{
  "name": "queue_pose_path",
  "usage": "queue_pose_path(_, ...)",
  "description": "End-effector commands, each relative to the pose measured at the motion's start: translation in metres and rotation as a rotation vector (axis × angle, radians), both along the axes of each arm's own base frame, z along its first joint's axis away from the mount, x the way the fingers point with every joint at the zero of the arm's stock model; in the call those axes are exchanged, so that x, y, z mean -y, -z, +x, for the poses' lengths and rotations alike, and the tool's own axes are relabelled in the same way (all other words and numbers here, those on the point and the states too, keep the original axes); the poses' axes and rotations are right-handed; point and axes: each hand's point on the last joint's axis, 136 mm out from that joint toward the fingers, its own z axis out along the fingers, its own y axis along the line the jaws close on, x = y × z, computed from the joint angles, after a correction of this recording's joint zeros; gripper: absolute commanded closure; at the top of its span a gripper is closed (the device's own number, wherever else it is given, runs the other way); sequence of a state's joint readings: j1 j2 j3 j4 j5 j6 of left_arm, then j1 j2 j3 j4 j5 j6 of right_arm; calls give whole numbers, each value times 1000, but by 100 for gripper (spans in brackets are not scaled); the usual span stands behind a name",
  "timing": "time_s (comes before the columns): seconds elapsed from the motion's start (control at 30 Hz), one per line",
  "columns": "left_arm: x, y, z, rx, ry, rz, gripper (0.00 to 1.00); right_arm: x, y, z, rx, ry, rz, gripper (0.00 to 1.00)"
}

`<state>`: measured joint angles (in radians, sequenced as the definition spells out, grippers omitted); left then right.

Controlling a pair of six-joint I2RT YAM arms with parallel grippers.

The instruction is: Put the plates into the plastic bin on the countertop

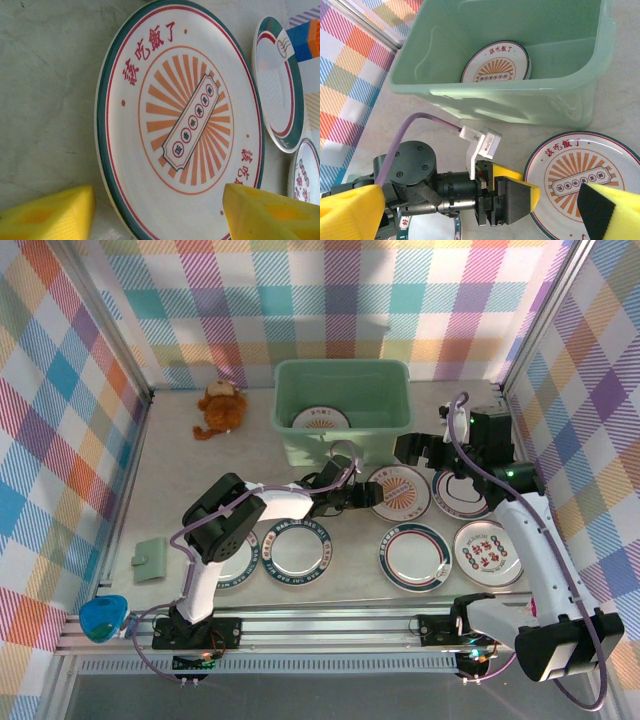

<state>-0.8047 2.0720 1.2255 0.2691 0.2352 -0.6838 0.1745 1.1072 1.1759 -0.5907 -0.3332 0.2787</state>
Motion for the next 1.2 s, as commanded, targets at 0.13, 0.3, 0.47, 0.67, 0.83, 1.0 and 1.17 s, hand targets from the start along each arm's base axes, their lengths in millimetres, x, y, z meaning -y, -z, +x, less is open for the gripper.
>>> queue_pose_path(0.13,22,-1,-4,-9,32,-52,38,0,4,5,10,-8,5,1)
queue_pose_path(0.3,22,3,-6,-12,29,-41,45,1,6,6,3,-4,7,1)
queue_pose_path(0.47,15,13,-6,-24,3,5,52,1,8,6,1,-2,7,1)
queue_pose_path(0.67,9,21,-6,-28,-26,50,61,1,10,6,-5,-3,10,1)
queue_pose_path(0.83,5,28,-6,-34,-55,77,68,0,11,6,-7,-7,16,1)
queue_pose_path(1.0,-2,29,-6,-29,-82,90,75,-1,14,7,-16,-9,21,1)
queue_pose_path(1.17,-11,25,-6,-10,-111,89,81,-1,12,7,-18,-9,24,1)
